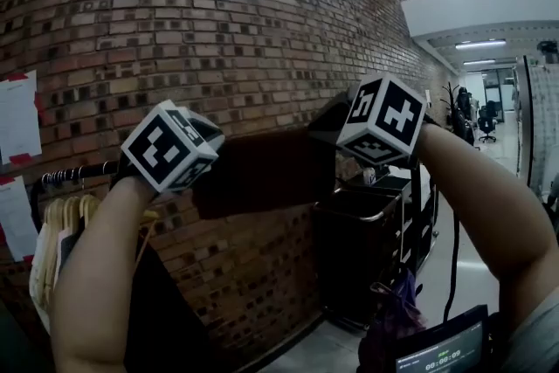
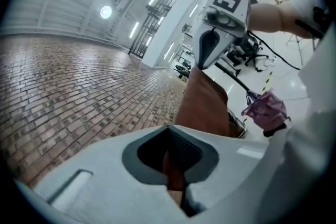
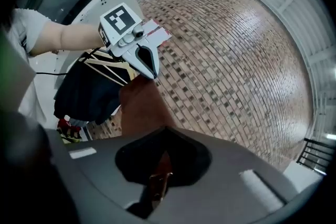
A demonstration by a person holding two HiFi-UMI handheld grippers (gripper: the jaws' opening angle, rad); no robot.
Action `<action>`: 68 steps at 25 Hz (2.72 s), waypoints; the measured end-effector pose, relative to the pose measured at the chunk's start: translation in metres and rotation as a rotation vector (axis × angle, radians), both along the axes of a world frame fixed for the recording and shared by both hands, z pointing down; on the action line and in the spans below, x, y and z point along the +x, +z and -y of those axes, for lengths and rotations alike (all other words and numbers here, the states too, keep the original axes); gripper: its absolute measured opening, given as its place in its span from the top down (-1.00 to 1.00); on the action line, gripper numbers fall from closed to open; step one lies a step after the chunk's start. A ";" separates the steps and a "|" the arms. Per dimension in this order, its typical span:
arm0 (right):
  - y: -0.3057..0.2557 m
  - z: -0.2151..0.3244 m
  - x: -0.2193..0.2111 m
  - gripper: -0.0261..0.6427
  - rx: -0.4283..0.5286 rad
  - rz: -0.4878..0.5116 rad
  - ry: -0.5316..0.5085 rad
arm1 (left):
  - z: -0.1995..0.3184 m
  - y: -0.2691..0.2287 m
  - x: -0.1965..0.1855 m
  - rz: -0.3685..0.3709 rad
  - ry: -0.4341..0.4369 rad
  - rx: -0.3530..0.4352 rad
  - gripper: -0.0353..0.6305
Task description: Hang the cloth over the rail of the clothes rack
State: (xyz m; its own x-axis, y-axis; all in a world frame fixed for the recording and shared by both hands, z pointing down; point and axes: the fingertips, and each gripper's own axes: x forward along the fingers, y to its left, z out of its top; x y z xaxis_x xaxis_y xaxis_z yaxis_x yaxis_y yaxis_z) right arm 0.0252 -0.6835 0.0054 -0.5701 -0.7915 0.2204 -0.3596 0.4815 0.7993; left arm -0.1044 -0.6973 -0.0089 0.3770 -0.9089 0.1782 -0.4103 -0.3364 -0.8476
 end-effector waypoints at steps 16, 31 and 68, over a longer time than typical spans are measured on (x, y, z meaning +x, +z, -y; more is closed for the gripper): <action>0.322 -0.256 0.023 0.92 -0.472 0.142 -0.196 | -0.249 0.282 0.103 -0.278 0.166 -0.333 0.89; 0.417 -0.425 0.025 0.92 -0.653 0.329 -0.236 | -0.414 0.400 0.138 -0.488 0.208 -0.560 0.89; 0.411 -0.782 -0.041 0.92 -0.672 0.485 -0.122 | -0.790 0.433 0.054 -0.533 0.229 -0.706 0.89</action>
